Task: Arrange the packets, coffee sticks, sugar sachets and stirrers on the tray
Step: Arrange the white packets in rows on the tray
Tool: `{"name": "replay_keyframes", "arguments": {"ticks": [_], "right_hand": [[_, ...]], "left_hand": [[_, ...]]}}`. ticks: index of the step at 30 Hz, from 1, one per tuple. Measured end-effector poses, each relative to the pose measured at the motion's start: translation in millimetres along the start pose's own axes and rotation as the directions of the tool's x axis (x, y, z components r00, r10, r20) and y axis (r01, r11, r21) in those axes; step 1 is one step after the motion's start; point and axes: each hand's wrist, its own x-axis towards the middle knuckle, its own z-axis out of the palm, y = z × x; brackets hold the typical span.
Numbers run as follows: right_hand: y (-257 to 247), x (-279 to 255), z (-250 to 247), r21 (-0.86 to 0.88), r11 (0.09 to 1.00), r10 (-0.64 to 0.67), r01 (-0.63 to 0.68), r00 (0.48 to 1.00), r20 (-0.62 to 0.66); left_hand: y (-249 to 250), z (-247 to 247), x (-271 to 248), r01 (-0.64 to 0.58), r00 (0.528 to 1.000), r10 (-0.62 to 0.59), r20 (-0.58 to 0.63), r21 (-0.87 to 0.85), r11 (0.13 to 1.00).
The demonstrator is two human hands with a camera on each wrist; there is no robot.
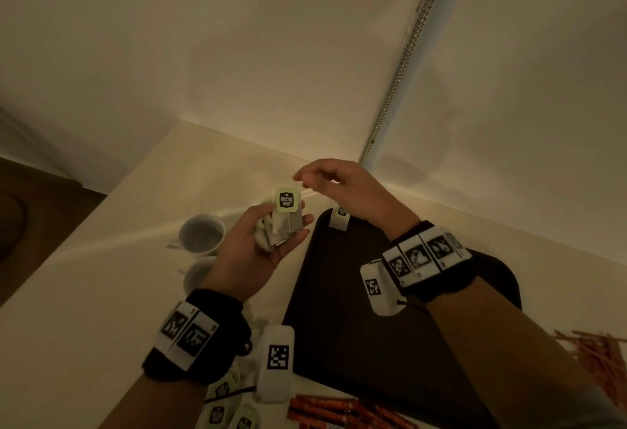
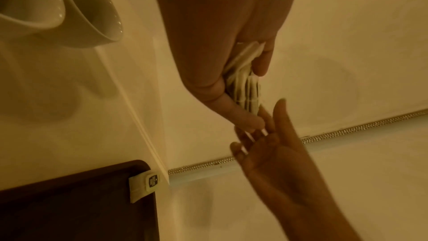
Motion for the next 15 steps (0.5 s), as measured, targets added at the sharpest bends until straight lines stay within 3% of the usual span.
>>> {"name": "replay_keyframes", "arguments": {"ticks": [4,9,15], "right_hand": [[-34,-19,-6,-0.101,0.99,-0.099,0.099,0.995,0.001],[-65,-39,-22,-0.255,0.959,-0.156,0.127,0.983,-0.099],[-100,-54,-33,-0.439,0.886,-0.212,0.148,0.972,-0.102]], "left_hand": [[-4,11,-3,-0.04,0.998,0.035,0.054,0.089,0.995],[-13,19,-9,-0.154,0.985,0.139,0.098,0.166,0.974],[-19,37,-19,-0.185,0.967,0.145,0.21,0.184,0.965]]}}
